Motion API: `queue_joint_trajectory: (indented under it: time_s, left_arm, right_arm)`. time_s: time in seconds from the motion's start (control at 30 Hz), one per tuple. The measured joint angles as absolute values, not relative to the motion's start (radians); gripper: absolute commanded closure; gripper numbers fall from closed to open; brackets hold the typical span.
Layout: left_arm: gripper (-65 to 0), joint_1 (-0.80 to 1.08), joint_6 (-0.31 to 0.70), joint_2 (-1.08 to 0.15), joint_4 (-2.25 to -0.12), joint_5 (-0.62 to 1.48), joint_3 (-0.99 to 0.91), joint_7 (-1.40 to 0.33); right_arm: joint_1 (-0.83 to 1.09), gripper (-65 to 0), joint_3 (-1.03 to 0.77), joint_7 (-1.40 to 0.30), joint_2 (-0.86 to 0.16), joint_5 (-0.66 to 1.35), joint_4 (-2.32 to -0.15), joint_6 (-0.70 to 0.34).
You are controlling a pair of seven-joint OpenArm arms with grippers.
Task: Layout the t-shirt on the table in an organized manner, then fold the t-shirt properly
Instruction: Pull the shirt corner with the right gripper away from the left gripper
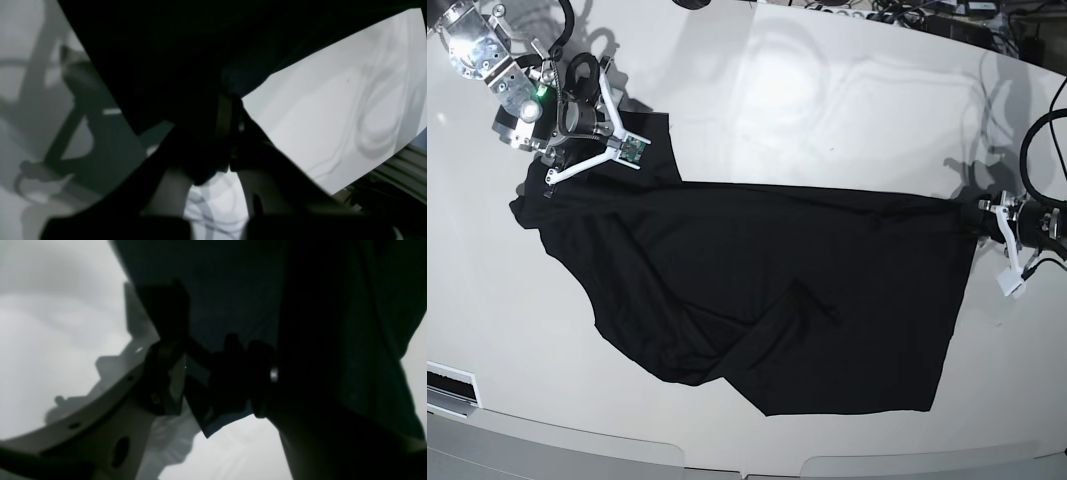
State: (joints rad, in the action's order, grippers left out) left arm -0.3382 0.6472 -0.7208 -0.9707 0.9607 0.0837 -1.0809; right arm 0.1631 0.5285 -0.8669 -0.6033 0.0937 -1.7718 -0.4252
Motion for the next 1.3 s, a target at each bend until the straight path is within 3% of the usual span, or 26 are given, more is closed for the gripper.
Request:
queue_joint_trajectory:
  time_s: [0.1,0.33,0.37,0.43,0.47,0.73,0.97,1.13,1.3]
  left_arm:
    - [0.0,-0.338,0.647,-0.720,-0.971,0.960,0.084,-1.081]
    - [0.0,-0.338,0.647,-0.720,-0.971,0.963,0.084,-1.081]
    - [0.0,-0.338,0.647,-0.720,-0.971,0.964,0.084,-1.081]
    - [0.0,-0.338,0.647,-0.720,-0.971,0.966,0.084,-1.081]
    - [0.0,-0.338,0.647,-0.720,-0.971,0.965,0.084,-1.081]
    - [0.0,-0.379,0.691,-0.721,-0.974,1.065,0.084,-1.238]
    - [0.0,-0.407,0.693,-0.739,-1.080,1.216,0.084,-1.386]
    - [0.0,-0.404,0.693,-0.751,-1.109,1.255,0.084,-1.400]
    - [0.0,-0.333,0.693,-0.750,-1.113,1.352,0.084,-1.394]
  right_arm:
    - [0.165,-31.3,0.529,-0.854,-0.598,0.105,-1.711,-0.453]
    - [0.155,-29.8,0.524,-0.837,-0.584,0.109,-1.655,-0.389]
    - [0.155,-23.6,0.524,-0.838,-0.584,0.110,-1.655,-0.384]
    - [0.155,-2.9,0.525,-0.839,-0.582,0.115,-1.653,-0.392]
    - [0.157,0.0,0.526,-0.859,-0.581,0.110,-1.653,-0.413]
    - [0.156,0.0,0.527,-1.020,-0.597,0.101,-1.698,-0.467]
    - [0.162,0.0,0.529,-1.185,-0.704,0.190,-1.945,-0.440]
    - [0.171,0.0,0.529,-1.250,-0.793,0.387,-2.074,-0.429]
    - [0.256,0.0,0.529,-1.261,-0.806,0.419,-2.109,-0.464]
